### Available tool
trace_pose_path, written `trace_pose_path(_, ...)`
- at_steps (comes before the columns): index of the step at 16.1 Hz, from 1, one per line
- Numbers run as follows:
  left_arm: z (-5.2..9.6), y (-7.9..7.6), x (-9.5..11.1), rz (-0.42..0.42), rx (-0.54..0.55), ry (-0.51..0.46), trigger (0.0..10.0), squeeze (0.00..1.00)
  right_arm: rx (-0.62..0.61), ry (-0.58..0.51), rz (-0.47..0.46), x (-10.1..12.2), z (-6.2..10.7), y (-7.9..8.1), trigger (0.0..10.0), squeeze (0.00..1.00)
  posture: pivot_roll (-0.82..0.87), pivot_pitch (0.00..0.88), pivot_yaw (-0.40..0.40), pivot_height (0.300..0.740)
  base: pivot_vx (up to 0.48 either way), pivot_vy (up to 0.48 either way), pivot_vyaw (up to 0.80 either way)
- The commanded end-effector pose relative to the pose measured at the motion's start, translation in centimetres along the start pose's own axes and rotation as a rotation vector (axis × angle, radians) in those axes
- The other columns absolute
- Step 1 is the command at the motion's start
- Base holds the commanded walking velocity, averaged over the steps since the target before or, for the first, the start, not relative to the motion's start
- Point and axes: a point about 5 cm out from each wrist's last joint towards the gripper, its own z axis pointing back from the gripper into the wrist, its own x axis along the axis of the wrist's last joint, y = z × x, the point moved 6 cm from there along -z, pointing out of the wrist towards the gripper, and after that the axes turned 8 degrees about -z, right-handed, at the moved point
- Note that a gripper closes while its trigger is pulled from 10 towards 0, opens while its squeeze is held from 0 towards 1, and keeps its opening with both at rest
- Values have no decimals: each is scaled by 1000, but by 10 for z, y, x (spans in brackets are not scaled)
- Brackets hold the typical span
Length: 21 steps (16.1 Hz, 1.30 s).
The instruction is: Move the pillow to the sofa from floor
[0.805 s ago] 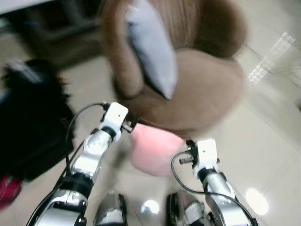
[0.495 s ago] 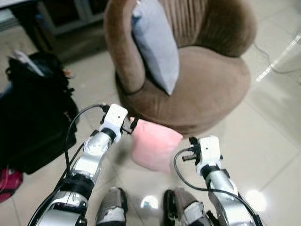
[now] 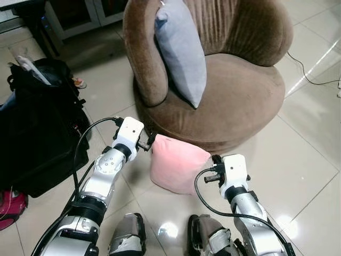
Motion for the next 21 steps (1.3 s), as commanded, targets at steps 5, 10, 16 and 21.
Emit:
trace_pose_path(5, -1, -1, 2, -3, -6, -3, 10000, 0, -11, 13, -7, -2, 1, -1, 10000, 0, -155, 269, -4, 702, 0, 0, 0)
trace_pose_path(10, -1, 0, 1, -9, -6, -3, 10000, 0, -8, 27, 9, -4, 0, 1, 10000, 0, -152, 270, 1, 702, 0, 0, 0)
trace_pose_path(16, 0, 1, 0, -24, -7, 0, 10000, 0, -7, 10, -3, -3, 0, 3, 10000, 0, -147, 258, 3, 682, 0, 0, 0)
trace_pose_path(21, -1, 1, 2, -25, -8, -10, 10000, 0, -7, 13, 7, -4, 0, 3, 10000, 0, -148, 249, 1, 682, 0, 0, 0)
